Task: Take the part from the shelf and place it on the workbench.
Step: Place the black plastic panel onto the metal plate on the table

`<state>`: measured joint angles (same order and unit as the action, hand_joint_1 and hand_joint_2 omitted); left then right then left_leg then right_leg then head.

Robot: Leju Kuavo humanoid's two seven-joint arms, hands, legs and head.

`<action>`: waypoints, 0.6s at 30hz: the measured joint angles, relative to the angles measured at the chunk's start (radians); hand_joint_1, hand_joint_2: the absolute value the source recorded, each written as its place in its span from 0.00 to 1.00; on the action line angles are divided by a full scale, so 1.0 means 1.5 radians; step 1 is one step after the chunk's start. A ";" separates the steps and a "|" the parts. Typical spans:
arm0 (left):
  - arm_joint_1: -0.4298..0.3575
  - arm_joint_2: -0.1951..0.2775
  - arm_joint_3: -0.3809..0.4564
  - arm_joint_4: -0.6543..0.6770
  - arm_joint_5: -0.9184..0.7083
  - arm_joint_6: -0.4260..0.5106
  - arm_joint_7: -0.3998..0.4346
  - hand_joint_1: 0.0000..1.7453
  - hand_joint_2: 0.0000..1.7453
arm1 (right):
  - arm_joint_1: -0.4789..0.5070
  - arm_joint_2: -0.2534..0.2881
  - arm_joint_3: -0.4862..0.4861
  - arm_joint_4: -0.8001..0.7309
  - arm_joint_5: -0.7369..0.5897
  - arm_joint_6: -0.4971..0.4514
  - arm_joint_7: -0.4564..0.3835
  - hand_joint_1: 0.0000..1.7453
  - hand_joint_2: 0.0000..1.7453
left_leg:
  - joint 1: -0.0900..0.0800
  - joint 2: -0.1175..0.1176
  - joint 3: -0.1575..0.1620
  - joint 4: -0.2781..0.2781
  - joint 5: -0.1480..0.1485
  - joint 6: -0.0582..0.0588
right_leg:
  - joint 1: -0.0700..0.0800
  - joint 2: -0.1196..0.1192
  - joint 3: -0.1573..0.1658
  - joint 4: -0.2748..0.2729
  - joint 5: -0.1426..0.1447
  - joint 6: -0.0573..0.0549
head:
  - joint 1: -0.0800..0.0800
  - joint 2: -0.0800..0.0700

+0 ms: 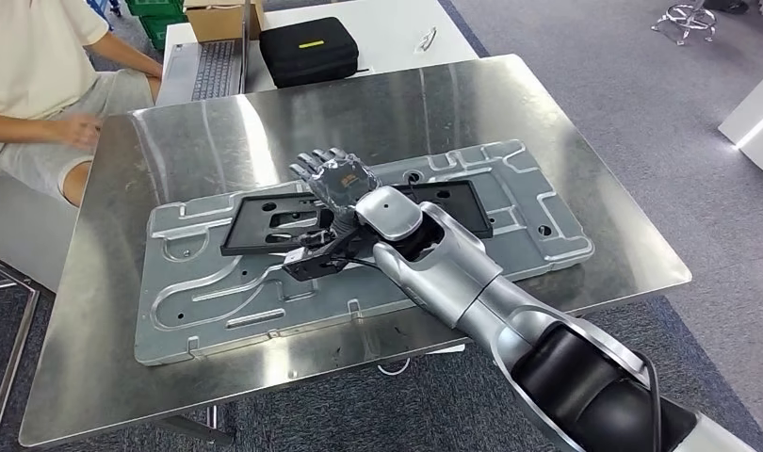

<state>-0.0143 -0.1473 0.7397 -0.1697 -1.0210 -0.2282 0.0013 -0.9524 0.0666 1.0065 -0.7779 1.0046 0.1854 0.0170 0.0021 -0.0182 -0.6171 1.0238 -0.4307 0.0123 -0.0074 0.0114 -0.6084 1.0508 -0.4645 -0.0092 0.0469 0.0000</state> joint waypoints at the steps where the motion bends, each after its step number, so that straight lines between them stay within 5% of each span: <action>1: 0.000 0.000 0.000 0.000 -0.001 0.001 0.000 0.00 0.00 | 0.000 0.000 0.000 -0.007 0.001 -0.003 0.004 0.00 0.00 | -0.001 0.000 0.000 0.001 0.000 0.000 | -0.001 0.000 0.000 -0.001 0.001 0.001 | 0.000 0.000; 7: -0.001 0.007 0.007 0.000 -0.014 0.033 0.041 0.00 0.00 | 0.010 0.011 -0.001 -0.093 0.001 -0.055 0.028 0.00 0.00 | -0.002 0.001 0.000 0.003 0.000 0.011 | -0.004 0.001 0.003 -0.005 0.004 0.010 | 0.000 0.000; 9: -0.001 0.008 0.008 0.000 -0.021 0.045 0.057 0.00 0.50 | 0.018 0.015 -0.005 -0.141 0.004 -0.062 0.037 0.00 0.00 | 0.002 0.005 0.005 -0.009 0.008 0.015 | -0.003 0.001 0.002 0.005 -0.009 0.014 | 0.000 0.000; 11: -0.002 0.008 0.010 0.000 -0.026 0.048 0.068 0.00 1.00 | 0.026 0.016 -0.010 -0.180 0.005 -0.066 0.040 0.00 0.00 | 0.004 0.008 0.008 -0.017 0.013 0.019 | -0.003 -0.001 -0.018 0.060 -0.050 0.017 | 0.000 0.000; 13: -0.002 0.010 0.010 0.000 -0.037 0.049 0.079 0.00 1.00 | 0.043 0.015 -0.018 -0.217 0.004 -0.080 0.031 0.00 0.00 | 0.004 0.008 0.007 -0.017 0.014 0.020 | -0.005 -0.002 -0.049 0.142 -0.091 0.019 | 0.000 0.000; 15: -0.001 0.013 0.010 0.000 -0.048 0.049 0.083 0.00 0.50 | 0.067 0.014 -0.028 -0.257 0.006 -0.093 0.022 0.00 0.00 | 0.005 0.008 0.003 -0.013 0.014 0.019 | -0.006 -0.003 -0.053 0.164 -0.089 0.022 | 0.000 0.000; 17: -0.001 0.016 0.010 0.000 -0.054 0.049 0.082 0.00 0.00 | 0.083 0.013 -0.033 -0.296 0.009 -0.098 0.018 0.00 0.00 | 0.005 0.008 -0.003 -0.005 0.014 0.017 | -0.009 -0.004 -0.011 0.091 -0.052 0.022 | 0.000 0.000; 18: -0.001 0.016 0.010 0.000 -0.056 0.050 0.081 0.00 0.00 | 0.089 0.013 -0.034 -0.313 0.011 -0.099 0.016 0.00 0.00 | 0.004 0.008 -0.006 -0.001 0.014 0.015 | -0.008 -0.004 0.012 0.049 -0.037 0.020 | 0.000 0.000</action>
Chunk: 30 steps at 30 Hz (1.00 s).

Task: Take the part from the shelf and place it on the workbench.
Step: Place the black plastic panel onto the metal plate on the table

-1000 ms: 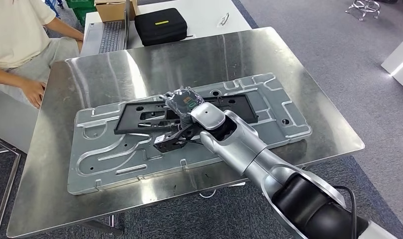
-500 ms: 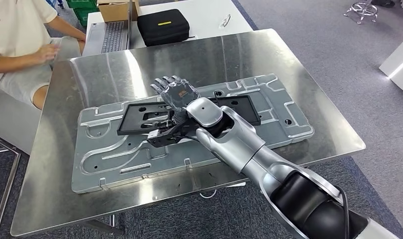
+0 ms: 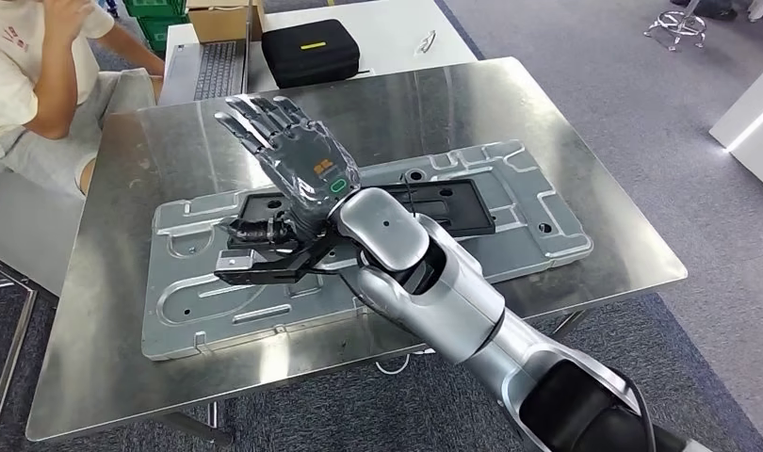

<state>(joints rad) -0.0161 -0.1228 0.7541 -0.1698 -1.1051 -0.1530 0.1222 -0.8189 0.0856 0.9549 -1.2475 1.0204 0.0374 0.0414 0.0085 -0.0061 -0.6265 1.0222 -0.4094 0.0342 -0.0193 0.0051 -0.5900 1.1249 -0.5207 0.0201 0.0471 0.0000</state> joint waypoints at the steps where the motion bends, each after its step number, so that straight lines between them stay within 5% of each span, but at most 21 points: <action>1: 0.000 0.001 0.000 0.000 -0.001 0.001 -0.002 0.00 0.00 | 0.005 -0.001 -0.001 -0.015 0.001 0.000 -0.002 0.00 0.00 | 0.000 0.000 -0.003 0.003 0.001 -0.003 | 0.002 0.000 0.015 -0.029 0.010 -0.003 | 0.000 0.000; 6: 0.000 0.003 0.000 0.000 -0.006 0.001 -0.007 0.00 0.00 | 0.025 -0.004 -0.001 -0.055 0.006 -0.005 -0.012 0.00 0.00 | 0.001 -0.001 -0.015 0.012 -0.001 -0.027 | 0.003 0.000 0.011 -0.054 0.029 -0.027 | 0.000 0.000; 8: 0.000 0.003 -0.001 0.000 -0.011 -0.001 -0.006 0.00 0.00 | 0.035 -0.008 -0.002 -0.071 0.006 -0.011 -0.012 0.00 0.00 | 0.003 0.000 -0.034 0.062 -0.049 -0.033 | 0.001 -0.001 0.000 -0.058 0.042 -0.036 | 0.000 0.000; 10: 0.000 0.003 -0.001 0.000 -0.014 -0.002 -0.006 0.00 0.00 | 0.054 -0.018 -0.004 -0.090 0.005 -0.017 -0.013 0.00 0.00 | 0.004 0.001 -0.057 0.146 -0.105 -0.038 | 0.001 -0.004 -0.014 -0.058 0.052 -0.037 | 0.000 0.000; 11: 0.000 0.004 -0.001 0.000 -0.016 -0.001 -0.006 0.00 0.00 | 0.064 -0.025 -0.005 -0.099 0.004 -0.019 -0.014 0.00 0.00 | 0.005 0.001 -0.060 0.176 -0.117 -0.040 | 0.001 -0.005 -0.021 -0.057 0.057 -0.036 | 0.000 0.000; 13: 0.000 0.004 -0.001 0.000 -0.017 -0.001 -0.006 0.00 0.00 | 0.080 -0.036 -0.007 -0.112 0.003 -0.020 -0.018 0.00 0.00 | 0.007 0.001 -0.032 0.167 -0.103 -0.042 | 0.000 -0.006 -0.037 -0.054 0.067 -0.033 | 0.000 0.000; 16: -0.002 0.004 -0.001 0.000 -0.017 0.001 -0.009 0.00 0.00 | 0.090 -0.045 -0.012 -0.128 0.004 -0.021 -0.022 0.00 0.00 | 0.007 -0.001 0.061 0.038 -0.073 -0.039 | -0.001 -0.006 -0.054 -0.048 0.080 -0.023 | 0.000 0.000; 18: -0.003 0.004 -0.001 0.000 -0.016 0.001 -0.013 0.00 0.00 | 0.094 -0.050 -0.013 -0.133 0.007 -0.021 -0.027 0.00 0.00 | 0.003 -0.003 0.082 -0.004 -0.077 -0.032 | 0.000 -0.006 -0.057 -0.049 0.088 -0.013 | 0.000 0.000; 21: -0.004 0.004 -0.001 0.000 -0.016 0.000 -0.015 0.00 0.00 | 0.099 -0.058 -0.013 -0.134 0.009 -0.022 -0.033 0.00 0.00 | 0.003 -0.001 0.073 -0.009 -0.063 -0.016 | -0.001 -0.005 -0.060 -0.048 0.090 -0.001 | 0.000 0.000; 23: -0.004 0.004 -0.001 0.000 -0.017 -0.002 -0.016 0.00 0.00 | 0.102 -0.064 -0.013 -0.134 0.010 -0.022 -0.035 0.00 0.00 | 0.004 0.004 0.062 -0.012 -0.047 -0.004 | -0.002 -0.004 -0.075 -0.007 0.041 0.004 | 0.000 0.000; 25: -0.005 0.004 -0.001 0.000 -0.017 -0.003 -0.016 0.00 0.00 | 0.104 -0.069 -0.013 -0.134 0.009 -0.021 -0.041 0.00 0.00 | 0.002 0.005 0.044 -0.011 -0.033 0.003 | -0.002 -0.003 -0.095 0.073 -0.024 0.005 | 0.000 0.000; 26: -0.005 0.004 -0.001 0.000 -0.018 -0.004 -0.015 0.00 0.00 | 0.106 -0.071 -0.012 -0.133 0.009 -0.021 -0.043 0.00 0.00 | 0.000 0.006 0.034 -0.010 -0.026 0.004 | -0.002 -0.003 -0.099 0.108 -0.039 0.006 | 0.000 0.000; 28: -0.004 0.004 0.000 0.000 -0.019 -0.004 -0.014 0.00 0.00 | 0.110 -0.075 -0.008 -0.131 0.008 -0.019 -0.047 0.00 0.00 | -0.004 0.005 0.015 -0.006 -0.015 0.004 | 0.000 -0.003 -0.080 0.120 -0.026 0.002 | 0.000 0.000; 30: -0.005 0.003 0.000 0.000 -0.021 -0.005 -0.013 0.00 0.00 | 0.113 -0.076 -0.005 -0.129 0.007 -0.018 -0.047 0.00 0.00 | -0.008 0.005 0.000 -0.002 -0.006 0.003 | 0.005 -0.003 -0.020 0.048 -0.001 -0.010 | 0.000 0.000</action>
<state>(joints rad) -0.0231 -0.1180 0.7534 -0.1698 -1.1364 -0.1599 0.1022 -0.6498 -0.0290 0.9482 -1.4403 1.0316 0.0106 -0.0292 -0.0037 0.0010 -0.6267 1.0198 -0.4184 0.0388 -0.0112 0.0002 -0.6206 1.1969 -0.5225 0.0048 0.0473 0.0000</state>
